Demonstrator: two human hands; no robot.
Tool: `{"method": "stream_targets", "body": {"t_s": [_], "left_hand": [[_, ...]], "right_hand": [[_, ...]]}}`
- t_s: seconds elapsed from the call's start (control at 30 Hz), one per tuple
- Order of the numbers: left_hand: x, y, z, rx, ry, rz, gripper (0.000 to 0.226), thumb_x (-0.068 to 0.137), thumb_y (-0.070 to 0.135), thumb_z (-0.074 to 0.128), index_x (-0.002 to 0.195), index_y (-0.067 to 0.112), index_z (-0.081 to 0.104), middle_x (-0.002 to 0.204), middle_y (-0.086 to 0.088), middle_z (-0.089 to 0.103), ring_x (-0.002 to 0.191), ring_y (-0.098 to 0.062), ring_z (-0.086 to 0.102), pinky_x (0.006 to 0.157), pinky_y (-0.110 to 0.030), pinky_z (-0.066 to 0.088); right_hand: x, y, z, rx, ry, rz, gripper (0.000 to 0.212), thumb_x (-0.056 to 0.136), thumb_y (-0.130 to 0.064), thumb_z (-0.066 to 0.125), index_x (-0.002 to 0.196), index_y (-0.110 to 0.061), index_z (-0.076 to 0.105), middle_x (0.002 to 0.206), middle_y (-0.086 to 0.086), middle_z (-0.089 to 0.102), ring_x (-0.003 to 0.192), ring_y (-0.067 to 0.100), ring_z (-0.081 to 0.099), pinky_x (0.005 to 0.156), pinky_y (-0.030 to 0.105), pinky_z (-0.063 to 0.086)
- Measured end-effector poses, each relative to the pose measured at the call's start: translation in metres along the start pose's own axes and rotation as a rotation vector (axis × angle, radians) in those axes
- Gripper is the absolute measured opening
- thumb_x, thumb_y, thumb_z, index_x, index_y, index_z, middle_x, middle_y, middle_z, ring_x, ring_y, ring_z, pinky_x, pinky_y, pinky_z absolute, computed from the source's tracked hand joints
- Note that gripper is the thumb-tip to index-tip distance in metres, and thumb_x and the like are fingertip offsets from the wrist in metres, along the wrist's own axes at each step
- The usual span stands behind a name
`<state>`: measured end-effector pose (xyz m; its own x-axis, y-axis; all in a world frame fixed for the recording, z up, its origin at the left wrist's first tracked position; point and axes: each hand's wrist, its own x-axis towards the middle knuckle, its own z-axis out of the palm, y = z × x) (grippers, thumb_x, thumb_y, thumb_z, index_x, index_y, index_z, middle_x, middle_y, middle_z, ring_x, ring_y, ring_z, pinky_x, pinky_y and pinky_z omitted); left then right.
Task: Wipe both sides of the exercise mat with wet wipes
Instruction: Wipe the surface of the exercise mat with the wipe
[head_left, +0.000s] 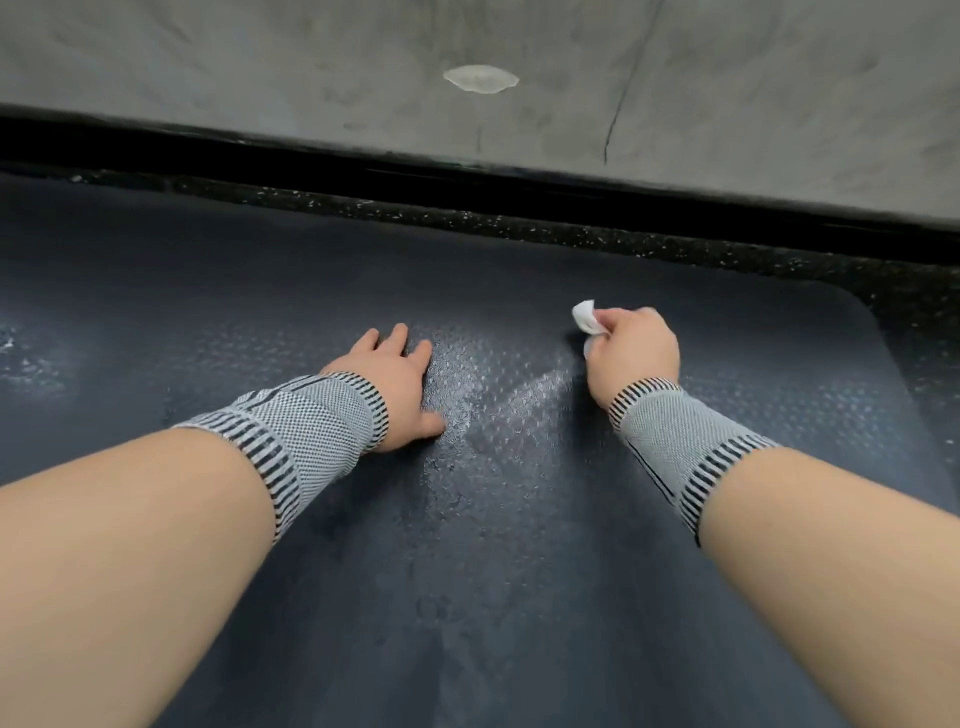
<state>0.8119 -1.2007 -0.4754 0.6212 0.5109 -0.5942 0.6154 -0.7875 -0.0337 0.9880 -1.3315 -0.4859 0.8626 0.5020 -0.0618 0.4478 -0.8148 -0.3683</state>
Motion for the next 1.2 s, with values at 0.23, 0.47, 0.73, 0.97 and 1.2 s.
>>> {"method": "stream_targets", "body": {"t_s": [0.23,0.47,0.73,0.97,1.2], "left_hand": [[-0.002,0.006,-0.007,0.021,-0.08,-0.017,0.103,0.089,0.063,0.054,0.156,0.019,-0.011,0.163,-0.008,-0.015,0.15,-0.034,-0.006,0.12,-0.048,0.022],[0.0,0.012,-0.012,0.031,-0.136,-0.038,0.102,0.091,0.06,0.053,0.155,0.018,-0.014,0.162,-0.01,-0.02,0.15,-0.035,-0.009,0.119,-0.05,0.022],[0.002,0.008,-0.006,-0.028,-0.121,-0.028,0.102,0.091,0.057,0.055,0.155,0.018,-0.014,0.161,-0.009,-0.022,0.149,-0.035,-0.013,0.121,-0.047,0.02],[0.002,0.006,-0.004,-0.039,-0.111,-0.016,0.101,0.091,0.058,0.054,0.155,0.02,-0.015,0.161,-0.008,-0.023,0.149,-0.034,-0.015,0.12,-0.048,0.021],[0.004,0.005,-0.001,-0.068,-0.1,-0.017,0.103,0.091,0.058,0.055,0.155,0.02,-0.015,0.16,-0.007,-0.025,0.149,-0.033,-0.017,0.12,-0.048,0.023]], "right_hand": [[-0.068,-0.018,0.031,-0.057,-0.3,-0.441,0.029,0.093,-0.02,0.045,0.118,-0.023,0.06,0.102,-0.002,0.05,0.086,0.017,0.052,0.074,0.018,0.036],[0.028,-0.012,0.013,-0.075,-0.039,-0.057,0.036,0.095,-0.015,0.045,0.127,-0.022,0.059,0.117,0.008,0.051,0.103,0.026,0.055,0.083,0.026,0.041],[-0.046,-0.034,0.022,-0.001,-0.378,-0.605,0.031,0.093,-0.018,0.047,0.117,-0.025,0.064,0.106,0.002,0.055,0.095,0.022,0.054,0.086,0.027,0.043],[0.044,-0.034,0.02,0.006,-0.038,-0.034,0.033,0.093,-0.013,0.051,0.125,-0.015,0.059,0.118,0.008,0.054,0.108,0.027,0.055,0.089,0.024,0.04],[-0.011,-0.029,0.016,-0.043,-0.352,-0.621,0.031,0.092,-0.017,0.049,0.117,-0.023,0.066,0.109,0.004,0.058,0.1,0.024,0.056,0.086,0.022,0.039]]}}
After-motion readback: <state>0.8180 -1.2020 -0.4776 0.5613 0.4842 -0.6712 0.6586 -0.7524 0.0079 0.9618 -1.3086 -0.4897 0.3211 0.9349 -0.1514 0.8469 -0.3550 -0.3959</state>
